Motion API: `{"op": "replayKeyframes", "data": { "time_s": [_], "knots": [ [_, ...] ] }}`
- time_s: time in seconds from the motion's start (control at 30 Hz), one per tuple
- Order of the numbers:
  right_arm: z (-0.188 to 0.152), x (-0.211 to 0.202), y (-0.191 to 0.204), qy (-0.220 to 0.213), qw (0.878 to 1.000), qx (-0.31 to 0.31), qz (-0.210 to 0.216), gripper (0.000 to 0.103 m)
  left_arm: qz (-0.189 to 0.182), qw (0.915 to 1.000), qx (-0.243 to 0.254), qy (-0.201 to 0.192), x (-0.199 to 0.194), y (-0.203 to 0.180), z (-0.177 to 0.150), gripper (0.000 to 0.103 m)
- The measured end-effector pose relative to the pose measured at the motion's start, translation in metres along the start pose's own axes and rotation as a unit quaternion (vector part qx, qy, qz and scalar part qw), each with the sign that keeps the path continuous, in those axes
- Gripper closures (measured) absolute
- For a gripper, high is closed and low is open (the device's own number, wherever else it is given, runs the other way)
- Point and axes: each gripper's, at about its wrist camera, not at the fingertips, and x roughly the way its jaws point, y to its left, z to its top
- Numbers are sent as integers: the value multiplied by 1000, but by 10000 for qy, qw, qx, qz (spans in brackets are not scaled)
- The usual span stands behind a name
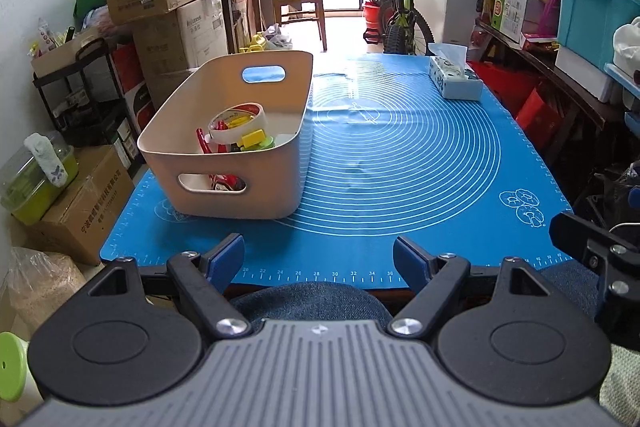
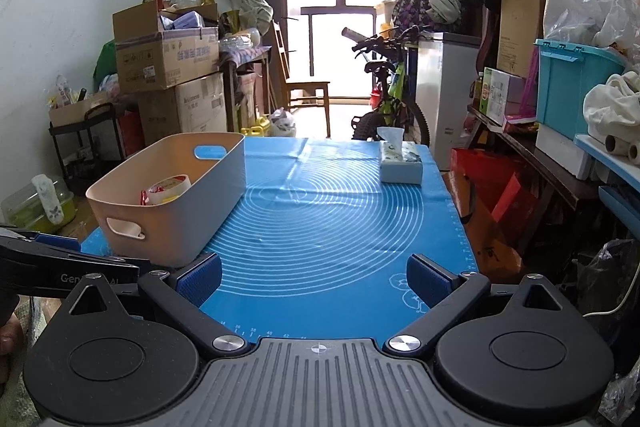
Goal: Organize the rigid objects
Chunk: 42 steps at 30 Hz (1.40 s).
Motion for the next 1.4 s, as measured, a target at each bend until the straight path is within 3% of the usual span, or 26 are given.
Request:
{"op": "replayKeyframes", "data": {
  "time_s": [1.4],
  "knots": [
    [-6,8,-4,185,9996,178,-66,5,-15,9999,-99,-13,1,2,-1,22]
  ]
}}
